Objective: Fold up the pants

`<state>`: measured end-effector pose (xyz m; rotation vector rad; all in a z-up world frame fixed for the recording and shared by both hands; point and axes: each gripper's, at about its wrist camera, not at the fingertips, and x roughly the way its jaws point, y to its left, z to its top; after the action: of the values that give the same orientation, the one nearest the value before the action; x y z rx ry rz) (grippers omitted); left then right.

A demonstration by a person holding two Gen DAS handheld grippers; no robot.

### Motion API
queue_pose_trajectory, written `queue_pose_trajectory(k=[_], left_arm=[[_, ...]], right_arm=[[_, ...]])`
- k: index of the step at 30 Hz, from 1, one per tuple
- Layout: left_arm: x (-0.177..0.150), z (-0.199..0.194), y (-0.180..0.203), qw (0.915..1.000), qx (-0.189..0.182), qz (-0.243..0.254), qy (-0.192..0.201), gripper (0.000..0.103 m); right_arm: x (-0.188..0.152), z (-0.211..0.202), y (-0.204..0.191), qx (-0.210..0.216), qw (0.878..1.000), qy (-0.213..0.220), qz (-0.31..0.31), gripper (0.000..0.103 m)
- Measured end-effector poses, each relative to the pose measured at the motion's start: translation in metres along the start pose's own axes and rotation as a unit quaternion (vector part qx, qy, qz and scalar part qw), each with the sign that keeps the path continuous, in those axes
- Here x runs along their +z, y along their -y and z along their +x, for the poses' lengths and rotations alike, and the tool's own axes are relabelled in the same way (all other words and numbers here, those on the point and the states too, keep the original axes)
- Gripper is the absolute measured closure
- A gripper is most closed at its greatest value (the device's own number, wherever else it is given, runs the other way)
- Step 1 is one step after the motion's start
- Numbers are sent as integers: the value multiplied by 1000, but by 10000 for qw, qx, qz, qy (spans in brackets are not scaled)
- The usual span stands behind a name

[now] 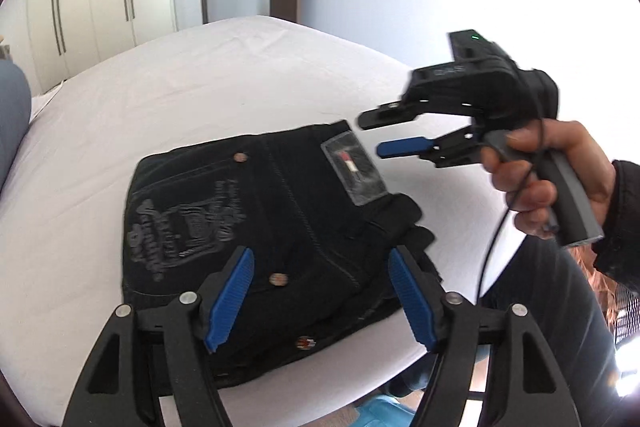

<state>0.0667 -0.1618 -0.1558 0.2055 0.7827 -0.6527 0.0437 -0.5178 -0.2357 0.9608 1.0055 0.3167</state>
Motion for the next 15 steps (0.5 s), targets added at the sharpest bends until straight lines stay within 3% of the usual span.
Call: queue_pose_trajectory(k=[2, 5, 9, 11, 15], left_arm=[[8, 2, -28, 9995, 105, -309, -22, 33], [19, 16, -66, 9970, -46, -730, -244, 52], [15, 27, -63, 9963, -120, -663, -537, 54], [3, 40, -63, 9946, -171, -724, -726, 54], [-13, 47, -65, 9921, -250, -970, -758, 54]], right_arm=[[-2, -6, -18, 318, 9993, -60, -164, 60], [-18, 5, -49, 629, 9953, -432, -604, 60], [-45, 37, -52, 260, 9916, -928, -860, 60], [-58, 50, -36, -58, 9910, -1093, -767, 68], [-72, 45, -21, 175, 9904, -788, -1119, 74]])
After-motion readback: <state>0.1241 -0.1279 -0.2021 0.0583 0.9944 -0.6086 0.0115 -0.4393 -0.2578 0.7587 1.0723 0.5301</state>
